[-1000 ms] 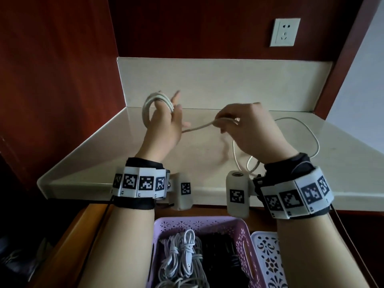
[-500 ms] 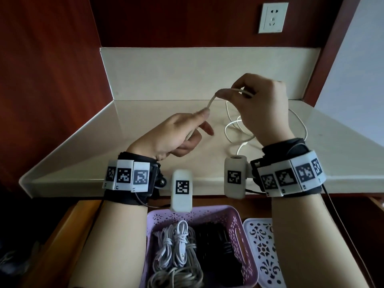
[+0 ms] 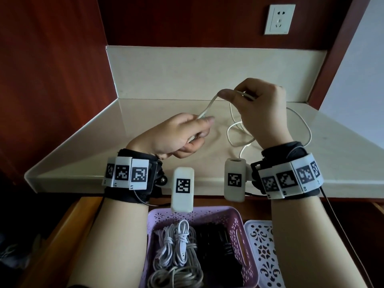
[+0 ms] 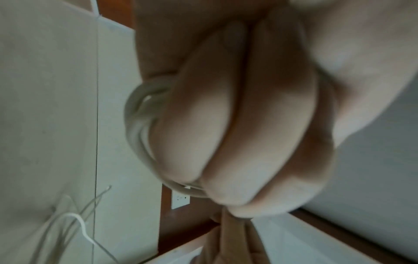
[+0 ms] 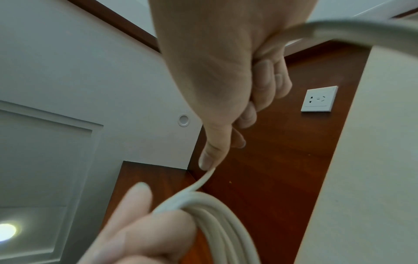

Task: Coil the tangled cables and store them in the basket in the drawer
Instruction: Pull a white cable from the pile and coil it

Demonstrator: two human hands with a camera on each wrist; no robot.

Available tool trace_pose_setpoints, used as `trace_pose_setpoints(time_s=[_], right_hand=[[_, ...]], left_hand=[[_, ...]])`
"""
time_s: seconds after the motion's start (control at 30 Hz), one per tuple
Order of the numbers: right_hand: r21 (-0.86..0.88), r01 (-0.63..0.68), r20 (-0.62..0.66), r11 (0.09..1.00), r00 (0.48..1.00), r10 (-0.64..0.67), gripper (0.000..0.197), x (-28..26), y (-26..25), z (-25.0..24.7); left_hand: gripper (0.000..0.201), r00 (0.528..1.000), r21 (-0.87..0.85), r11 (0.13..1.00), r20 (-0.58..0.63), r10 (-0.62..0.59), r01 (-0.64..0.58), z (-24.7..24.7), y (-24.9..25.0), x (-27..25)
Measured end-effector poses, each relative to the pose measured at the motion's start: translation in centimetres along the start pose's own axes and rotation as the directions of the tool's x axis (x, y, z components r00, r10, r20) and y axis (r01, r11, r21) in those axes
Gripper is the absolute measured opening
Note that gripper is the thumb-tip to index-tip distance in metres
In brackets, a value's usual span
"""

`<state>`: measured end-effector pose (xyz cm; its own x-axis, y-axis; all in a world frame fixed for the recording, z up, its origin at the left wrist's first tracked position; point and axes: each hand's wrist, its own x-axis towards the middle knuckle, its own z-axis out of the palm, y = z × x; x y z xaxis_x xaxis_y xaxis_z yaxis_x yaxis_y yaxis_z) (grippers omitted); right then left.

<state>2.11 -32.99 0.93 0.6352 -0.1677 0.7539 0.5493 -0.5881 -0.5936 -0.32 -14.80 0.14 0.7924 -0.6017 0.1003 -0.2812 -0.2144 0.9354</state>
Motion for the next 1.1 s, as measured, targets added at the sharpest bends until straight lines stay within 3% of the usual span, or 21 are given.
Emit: trace_pose_setpoints(time_s=[0.13,0.3,0.47,0.57,0.67,0.77,0.87,0.93,1.03,1.1], right_hand=[[0.002,0.015,0.01,1.0,1.0,-0.015,0.035,-0.3,0.2,0.3],[0.038,0.087,-0.077,0.995,0.993,-0.084,0.036,-0.2,-0.3,0.3],[0.055,0.044,0.047,0.998,0.998,-0.046,0.033,-0.7,0.8,1.6],[0.066,0.11,0.167,0.992,0.979,-0.12,0.018,-1.3,1.6,2.4],[0.027,0.022,0.425,0.999,0.904,-0.031,0.028,-1.6,2.2,2.8],[0.033,-0.07,0.599,0.997,0.8,0.037,0.019,-2.0,2.0,3.0],[0.029,-0.099,0.719,0.995,0.693,0.048,0.006,-2.5,1.4,3.1],[-0.048,-0.053,0.805,0.997,0.589,0.07,0.01,-2.7,0.8,3.1],[-0.138,-0.003,0.884,0.99,0.451,0.125,0.018,-3.0,0.0,3.3],[-0.152,-0.008,0.894,0.988,0.426,0.141,0.019,-3.0,-0.3,3.2]], left_hand=[[0.05,0.998,-0.008,0.999,-0.043,0.048,-0.049,-0.2,0.3,-0.4],[0.047,0.997,-0.174,0.982,-0.048,0.066,-0.073,-0.8,-0.3,0.0],[0.045,0.99,-0.394,0.908,-0.072,0.121,-0.14,-1.0,-0.3,0.0],[0.052,0.975,-0.638,0.737,-0.126,0.184,-0.221,-1.7,-0.6,0.5],[0.056,0.927,-0.815,0.456,-0.25,0.28,-0.358,-2.9,-1.0,0.8],[0.055,0.825,-0.828,0.163,-0.472,0.311,-0.536,-3.7,-1.4,0.6],[0.043,0.696,-0.721,-0.057,-0.684,0.219,-0.691,-4.4,-1.7,0.3],[0.038,0.615,-0.625,-0.047,-0.777,0.134,-0.779,-4.9,-1.5,0.3],[0.037,0.508,-0.492,0.182,-0.86,0.048,-0.851,-5.1,-1.3,0.5],[0.034,0.466,-0.438,0.324,-0.885,0.009,-0.839,-5.1,-1.6,0.9]])
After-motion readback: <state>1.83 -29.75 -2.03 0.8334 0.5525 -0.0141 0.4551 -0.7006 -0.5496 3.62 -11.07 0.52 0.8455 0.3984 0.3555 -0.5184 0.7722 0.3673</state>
